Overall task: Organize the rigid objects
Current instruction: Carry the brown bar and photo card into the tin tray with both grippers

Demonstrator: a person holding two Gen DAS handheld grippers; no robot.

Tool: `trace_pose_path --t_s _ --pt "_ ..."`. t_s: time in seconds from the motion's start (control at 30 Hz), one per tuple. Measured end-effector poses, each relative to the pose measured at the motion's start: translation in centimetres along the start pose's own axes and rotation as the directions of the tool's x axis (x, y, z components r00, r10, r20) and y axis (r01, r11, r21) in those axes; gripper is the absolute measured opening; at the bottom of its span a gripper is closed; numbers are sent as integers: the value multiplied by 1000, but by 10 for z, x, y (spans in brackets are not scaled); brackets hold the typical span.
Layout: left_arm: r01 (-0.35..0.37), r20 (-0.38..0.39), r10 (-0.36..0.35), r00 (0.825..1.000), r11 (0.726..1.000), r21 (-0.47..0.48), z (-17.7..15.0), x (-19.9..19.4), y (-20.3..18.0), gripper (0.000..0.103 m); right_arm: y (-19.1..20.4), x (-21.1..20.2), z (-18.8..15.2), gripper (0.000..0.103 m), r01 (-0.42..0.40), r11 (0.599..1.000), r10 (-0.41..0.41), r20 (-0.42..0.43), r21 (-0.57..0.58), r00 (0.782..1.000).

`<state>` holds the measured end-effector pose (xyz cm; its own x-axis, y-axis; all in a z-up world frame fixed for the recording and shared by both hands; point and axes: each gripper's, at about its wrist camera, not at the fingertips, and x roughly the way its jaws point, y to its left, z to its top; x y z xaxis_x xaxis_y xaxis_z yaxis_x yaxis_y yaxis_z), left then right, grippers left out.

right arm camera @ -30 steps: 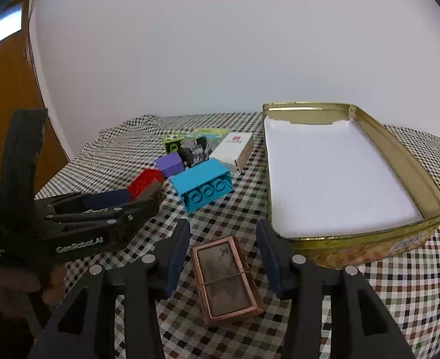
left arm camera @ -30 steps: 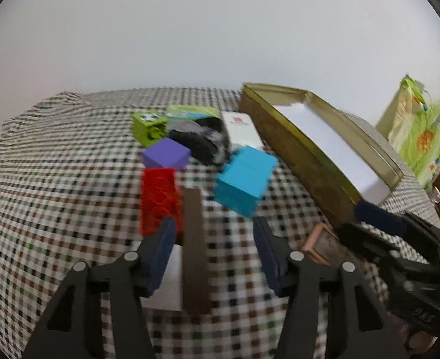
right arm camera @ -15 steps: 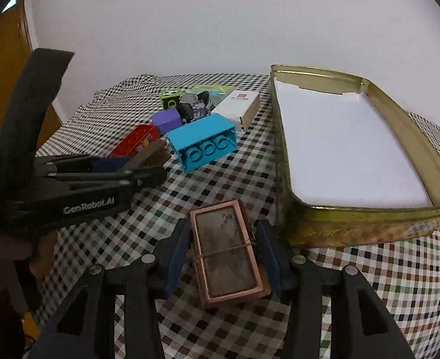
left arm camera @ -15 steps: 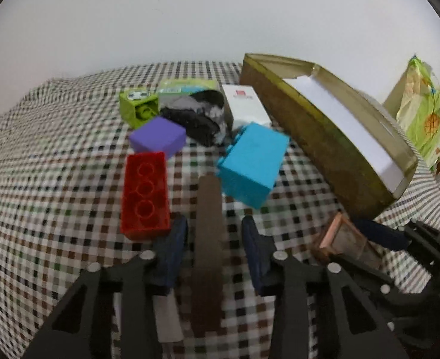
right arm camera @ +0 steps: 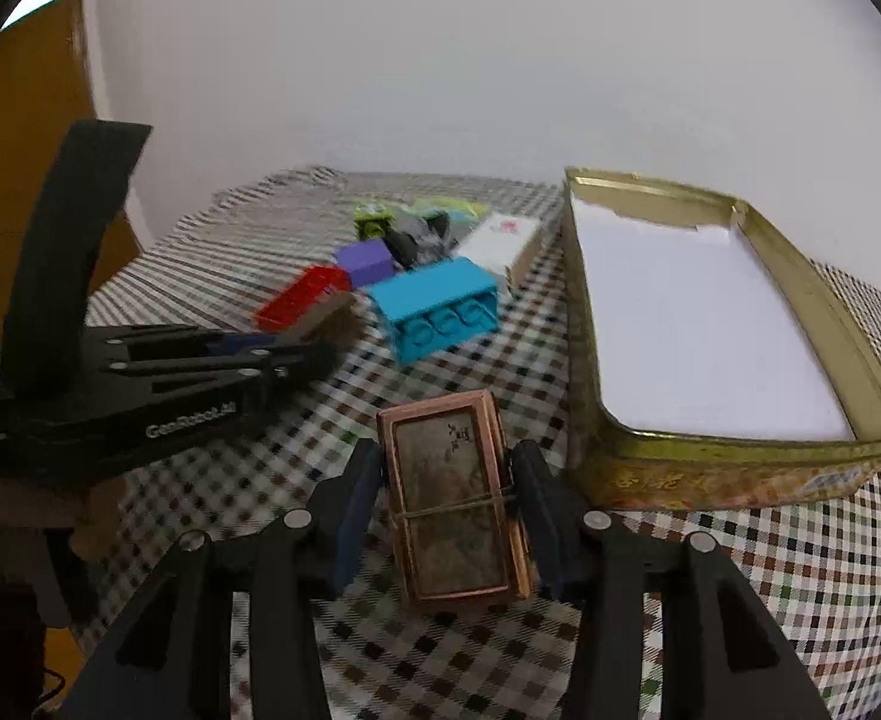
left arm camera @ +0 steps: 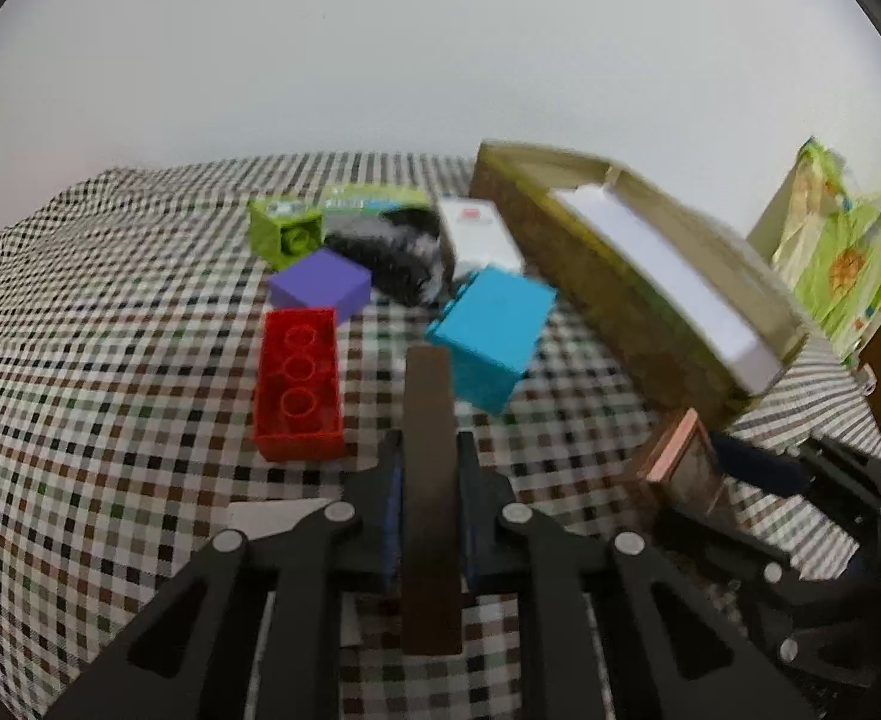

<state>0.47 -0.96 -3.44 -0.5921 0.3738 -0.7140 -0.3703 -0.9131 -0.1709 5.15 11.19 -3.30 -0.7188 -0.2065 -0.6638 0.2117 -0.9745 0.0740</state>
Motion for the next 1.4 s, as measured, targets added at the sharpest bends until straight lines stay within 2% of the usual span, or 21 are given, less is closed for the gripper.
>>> trace_pose_path --t_s 0.13,0.2,0.23,0.33,0.47,0.57,0.67,0.73,0.8,0.83,0.87,0.9,0.97,1.03,1.1,1.17,1.2,1.23,1.3,1.37,1.4 --pt "15 87 -16 996 1000 12 7 -19 -7 13 -1 -21 6 46 -9 1000 9 92 -1 996" --pt "31 127 -32 991 999 13 13 -28 -10 13 -8 -32 12 25 20 1000 -20 138 4 990" --pt "38 147 -39 988 999 13 16 -33 -12 13 -10 -33 16 19 23 1000 -24 142 9 990" --pt "47 174 -52 983 998 35 27 -35 -23 13 -31 -34 26 19 35 998 -44 145 60 988" --pt "31 178 -38 983 999 40 32 -31 -28 13 -52 -28 22 19 -52 988 33 129 148 991" --pt "32 159 -37 987 999 31 29 -27 -25 13 -50 -33 11 19 -103 982 81 141 159 987" --pt "34 138 -36 990 999 17 26 -22 -21 13 -48 -29 -2 19 -237 940 210 131 245 969" --pt "40 122 -41 992 999 4 24 -18 -19 13 -46 -17 -6 19 -292 911 274 102 292 956" --pt "45 119 -45 992 999 0 22 -17 -18 13 -42 -7 -4 19 -266 912 256 73 313 964" --pt "46 121 -46 992 999 2 21 -18 -17 13 -41 -1 -2 19 -228 916 220 62 331 974" --pt "46 122 -46 991 999 2 21 -19 -16 13 -42 8 1 20 -188 910 185 45 369 982" --pt "47 123 -47 991 999 2 20 -20 -15 13 -44 15 3 20 -186 897 186 40 401 982" --pt "48 126 -48 991 999 2 21 -22 -11 13 -44 30 4 33 -164 877 178 12 452 984" --pt "46 127 -45 991 999 0 20 -24 -7 13 -47 42 3 37 -136 860 160 -6 492 987" --pt "46 125 -45 991 999 -2 19 -25 -2 13 -50 46 4 40 -122 841 132 18 528 991" --pt "46 121 -44 992 999 -7 19 -25 1 13 -54 47 5 54 -158 800 149 63 578 987" --pt "49 120 -48 992 999 -12 18 -25 2 13 -55 47 5 58 -166 785 152 74 597 986" --pt "51 120 -49 992 999 -15 18 -25 4 13 -54 49 5 60 -164 778 146 79 606 986" --pt "52 124 -49 991 998 -19 18 -25 5 13 -48 54 8 59 -147 790 128 75 595 989" --pt "53 126 -51 991 998 -19 18 -26 6 13 -42 57 8 31 -101 812 92 45 575 995" --pt "52 128 -49 991 999 -17 18 -26 5 13 -41 58 8 26 -110 815 103 46 569 994"
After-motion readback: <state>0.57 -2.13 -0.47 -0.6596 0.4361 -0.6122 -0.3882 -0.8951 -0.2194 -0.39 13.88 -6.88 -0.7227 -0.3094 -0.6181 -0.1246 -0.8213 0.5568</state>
